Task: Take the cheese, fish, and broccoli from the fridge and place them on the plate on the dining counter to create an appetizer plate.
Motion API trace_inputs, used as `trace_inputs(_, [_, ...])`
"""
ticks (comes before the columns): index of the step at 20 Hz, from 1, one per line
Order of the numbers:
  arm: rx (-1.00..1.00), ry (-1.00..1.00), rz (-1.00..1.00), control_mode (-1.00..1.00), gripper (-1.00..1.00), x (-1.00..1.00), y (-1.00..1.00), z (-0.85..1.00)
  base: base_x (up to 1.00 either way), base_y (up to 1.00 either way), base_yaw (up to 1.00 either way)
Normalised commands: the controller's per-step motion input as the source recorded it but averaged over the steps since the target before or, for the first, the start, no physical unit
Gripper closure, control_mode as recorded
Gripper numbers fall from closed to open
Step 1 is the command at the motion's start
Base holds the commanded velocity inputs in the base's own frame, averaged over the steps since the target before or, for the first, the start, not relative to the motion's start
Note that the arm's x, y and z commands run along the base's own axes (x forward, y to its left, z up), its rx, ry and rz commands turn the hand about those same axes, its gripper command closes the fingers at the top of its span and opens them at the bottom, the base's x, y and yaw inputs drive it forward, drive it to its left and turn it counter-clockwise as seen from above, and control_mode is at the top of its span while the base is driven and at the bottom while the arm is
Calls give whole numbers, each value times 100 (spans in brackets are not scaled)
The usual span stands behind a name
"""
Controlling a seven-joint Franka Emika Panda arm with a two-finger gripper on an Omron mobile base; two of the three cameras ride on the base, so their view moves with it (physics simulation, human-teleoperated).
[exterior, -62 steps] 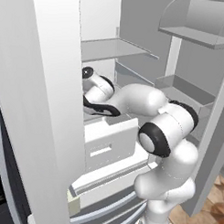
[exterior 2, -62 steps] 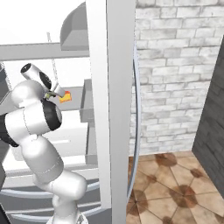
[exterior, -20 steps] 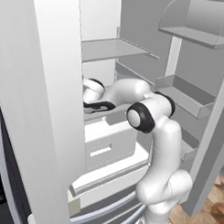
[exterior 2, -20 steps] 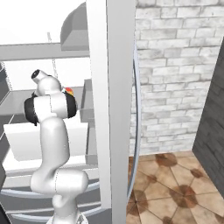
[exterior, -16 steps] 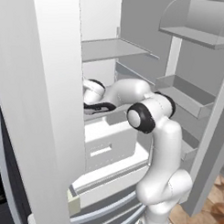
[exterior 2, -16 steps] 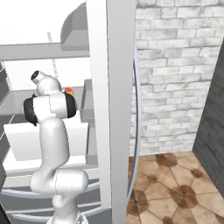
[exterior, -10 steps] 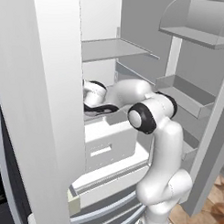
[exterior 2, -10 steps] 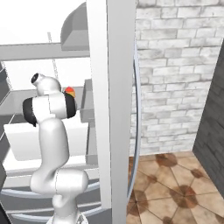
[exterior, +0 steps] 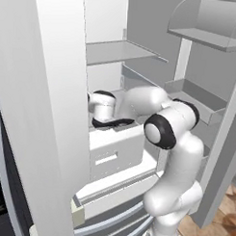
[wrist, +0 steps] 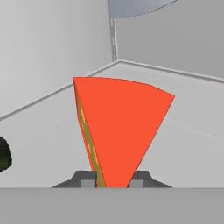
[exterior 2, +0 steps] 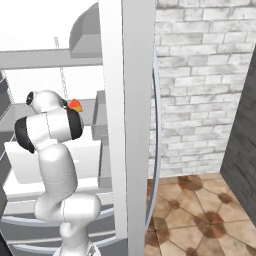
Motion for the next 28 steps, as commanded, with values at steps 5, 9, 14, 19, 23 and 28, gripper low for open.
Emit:
trace_inputs(5, [7, -4, 0, -100, 100, -93, 0, 96, 0, 0, 0])
trace_inputs(9, [13, 0, 0, -100, 100, -54, -15, 100, 0, 0, 0])
trace_inputs(14, [11, 5, 3, -100, 100, -53, -15, 60, 0, 0, 0])
trace_inputs(19, [5, 4, 12, -100, 100, -87, -1, 17, 0, 0, 0])
trace_inputs(23, [0, 0, 16, -100, 100, -100, -6, 0, 0, 0, 0])
trace_inputs(28, [0, 0, 17, -100, 100, -100, -31, 22, 0, 0, 0])
